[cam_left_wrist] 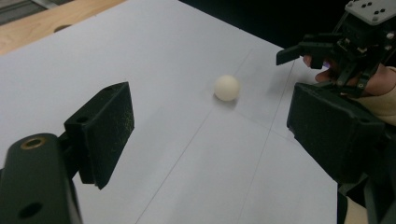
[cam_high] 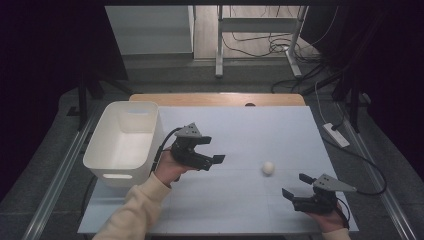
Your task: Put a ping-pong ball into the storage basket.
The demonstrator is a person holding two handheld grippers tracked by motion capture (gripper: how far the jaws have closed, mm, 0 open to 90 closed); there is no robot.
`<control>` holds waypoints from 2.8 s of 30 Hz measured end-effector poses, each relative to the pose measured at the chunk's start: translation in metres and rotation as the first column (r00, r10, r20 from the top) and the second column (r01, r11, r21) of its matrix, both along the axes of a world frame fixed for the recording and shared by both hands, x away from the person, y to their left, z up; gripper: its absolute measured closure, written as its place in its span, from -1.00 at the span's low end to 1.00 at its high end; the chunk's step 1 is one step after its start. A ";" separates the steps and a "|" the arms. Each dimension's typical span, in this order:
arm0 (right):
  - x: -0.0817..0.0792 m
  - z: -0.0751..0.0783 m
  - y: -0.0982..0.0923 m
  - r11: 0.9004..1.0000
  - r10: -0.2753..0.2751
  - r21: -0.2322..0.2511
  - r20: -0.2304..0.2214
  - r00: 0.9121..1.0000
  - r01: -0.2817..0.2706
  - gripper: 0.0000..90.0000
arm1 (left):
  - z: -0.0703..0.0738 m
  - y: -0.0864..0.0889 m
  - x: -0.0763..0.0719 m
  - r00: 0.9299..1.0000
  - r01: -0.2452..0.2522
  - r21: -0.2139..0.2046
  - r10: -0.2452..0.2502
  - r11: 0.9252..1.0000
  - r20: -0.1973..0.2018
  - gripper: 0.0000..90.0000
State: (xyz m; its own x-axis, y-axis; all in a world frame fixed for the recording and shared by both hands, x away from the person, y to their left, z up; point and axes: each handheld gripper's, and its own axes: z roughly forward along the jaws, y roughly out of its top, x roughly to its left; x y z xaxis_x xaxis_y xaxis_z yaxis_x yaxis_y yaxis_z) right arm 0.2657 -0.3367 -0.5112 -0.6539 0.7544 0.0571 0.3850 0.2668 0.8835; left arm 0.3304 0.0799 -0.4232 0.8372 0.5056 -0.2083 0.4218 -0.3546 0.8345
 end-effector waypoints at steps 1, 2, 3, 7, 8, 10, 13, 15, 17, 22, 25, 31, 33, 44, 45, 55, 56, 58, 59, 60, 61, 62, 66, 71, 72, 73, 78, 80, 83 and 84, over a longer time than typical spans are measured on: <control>0.000 0.000 0.000 1.000 -0.001 0.000 0.000 1.000 0.001 -0.77 | 0.000 0.000 0.000 1.000 0.000 0.000 0.000 1.000 0.000 -0.65; 0.000 0.000 0.000 1.000 -0.001 0.000 0.000 1.000 0.001 -0.77 | -0.001 -0.001 0.000 1.000 0.003 0.005 -0.003 1.000 -0.007 -0.65; 0.000 0.000 0.000 1.000 0.001 -0.001 0.000 1.000 -0.001 -0.77 | -0.003 -0.003 0.000 1.000 0.006 0.013 -0.006 1.000 -0.008 -0.66; 0.000 0.000 0.000 1.000 0.001 0.000 0.000 1.000 -0.001 -0.77 | -0.006 -0.006 0.001 1.000 0.010 0.021 -0.010 1.000 -0.013 -0.66; 0.000 0.000 0.000 1.000 0.000 0.000 -0.001 1.000 0.000 -0.77 | -0.007 -0.007 0.002 1.000 0.013 0.023 -0.013 1.000 -0.017 -0.66; 0.000 0.000 0.000 1.000 -0.001 0.000 -0.001 1.000 0.001 -0.77 | -0.008 -0.008 0.002 1.000 0.015 0.028 -0.015 1.000 -0.019 -0.66; 0.000 0.000 0.000 1.000 0.000 -0.001 0.000 1.000 0.000 -0.77 | -0.011 -0.011 0.002 0.999 0.023 0.034 -0.022 0.999 -0.024 -0.66; 0.000 0.000 0.000 1.000 0.000 -0.004 0.000 1.000 0.000 -0.77 | -0.013 -0.014 0.003 0.999 0.026 0.040 -0.025 0.999 -0.026 -0.66; 0.000 0.000 0.000 1.000 -0.001 -0.002 0.000 1.000 0.001 -0.77 | -0.015 -0.016 0.003 0.999 0.030 0.041 -0.029 0.999 -0.029 -0.66; 0.000 0.000 -0.001 1.000 -0.002 -0.001 -0.001 1.000 0.002 -0.77 | -0.018 -0.021 0.005 0.999 0.036 0.045 -0.034 0.998 -0.038 -0.66; 0.000 0.000 -0.001 1.000 -0.001 -0.001 -0.001 1.000 0.001 -0.77 | -0.021 -0.024 0.006 0.999 0.037 0.050 -0.035 0.998 -0.042 -0.66; 0.000 0.000 -0.001 1.000 -0.003 0.000 0.000 1.000 0.003 -0.77 | -0.028 -0.032 0.008 0.998 0.053 0.075 -0.050 0.996 -0.049 -0.66; 0.000 0.000 -0.001 1.000 -0.002 0.000 0.001 1.000 0.002 -0.77 | -0.030 -0.035 0.008 0.997 0.053 0.078 -0.049 0.996 -0.053 -0.66; 0.000 0.000 -0.001 1.000 -0.003 0.003 0.001 1.000 0.003 -0.77 | -0.039 -0.048 0.012 0.996 0.069 0.102 -0.062 0.992 -0.070 -0.66; 0.000 0.001 -0.001 1.000 -0.003 0.005 0.001 1.000 0.003 -0.77 | -0.040 -0.049 0.012 0.995 0.070 0.103 -0.062 0.992 -0.071 -0.66; 0.000 0.001 -0.001 1.000 -0.004 0.006 0.001 1.000 0.004 -0.77 | -0.044 -0.060 0.015 0.995 0.081 0.106 -0.074 0.991 -0.068 -0.65; 0.001 0.001 -0.001 1.000 -0.005 0.007 0.001 1.000 0.005 -0.77 | -0.045 -0.062 0.015 0.995 0.081 0.107 -0.075 0.991 -0.066 -0.65; 0.000 0.001 -0.001 1.000 -0.004 0.009 0.001 1.000 0.004 -0.77 | -0.045 -0.063 0.016 0.995 0.082 0.111 -0.075 0.990 -0.064 -0.65; 0.000 0.001 -0.001 1.000 -0.003 0.008 0.001 1.000 0.003 -0.77 | -0.046 -0.065 0.016 0.995 0.083 0.111 -0.077 0.990 -0.064 -0.65; 0.000 0.001 -0.001 1.000 -0.003 0.008 0.001 1.000 0.003 -0.77 | -0.046 -0.066 0.016 0.995 0.085 0.112 -0.078 0.990 -0.063 -0.65; 0.000 0.001 -0.001 1.000 -0.003 0.008 0.001 1.000 0.003 -0.77 | -0.046 -0.066 0.017 0.995 0.085 0.113 -0.078 0.990 -0.062 -0.65; 0.000 0.001 -0.001 1.000 -0.003 0.009 0.001 1.000 0.003 -0.77 | -0.046 -0.067 0.017 0.995 0.087 0.113 -0.080 0.990 -0.061 -0.65; 0.000 0.001 -0.001 1.000 -0.006 0.006 0.001 1.000 0.006 -0.77 | -0.047 -0.070 0.018 0.995 0.089 0.120 -0.082 0.989 -0.059 -0.65; 0.000 0.001 -0.001 1.000 -0.007 0.005 0.001 1.000 0.007 -0.77 | -0.049 -0.074 0.019 0.994 0.094 0.124 -0.087 0.988 -0.061 -0.65; 0.000 0.001 -0.001 1.000 -0.007 0.006 0.001 1.000 0.007 -0.77 | -0.049 -0.075 0.020 0.994 0.097 0.128 -0.090 0.987 -0.060 -0.65; 0.000 0.001 -0.001 1.000 -0.007 0.006 0.000 1.000 0.007 -0.77 | -0.050 -0.076 0.020 0.994 0.097 0.126 -0.090 0.987 -0.061 -0.65; 0.000 0.001 -0.001 1.000 -0.007 0.007 0.000 1.000 0.007 -0.77 | -0.052 -0.081 0.022 0.994 0.102 0.126 -0.095 0.987 -0.062 -0.65; 0.000 0.001 -0.001 1.000 -0.007 0.006 0.000 1.000 0.007 -0.77 | -0.053 -0.084 0.023 0.993 0.107 0.129 -0.100 0.986 -0.061 -0.65; 0.000 0.001 -0.001 1.000 -0.007 0.009 0.000 1.000 0.007 -0.77 | -0.054 -0.086 0.023 0.993 0.112 0.131 -0.105 0.985 -0.059 -0.65; 0.000 0.001 -0.002 1.000 -0.007 0.009 0.000 1.000 0.007 -0.77 | -0.054 -0.087 0.023 0.992 0.114 0.129 -0.107 0.985 -0.059 -0.65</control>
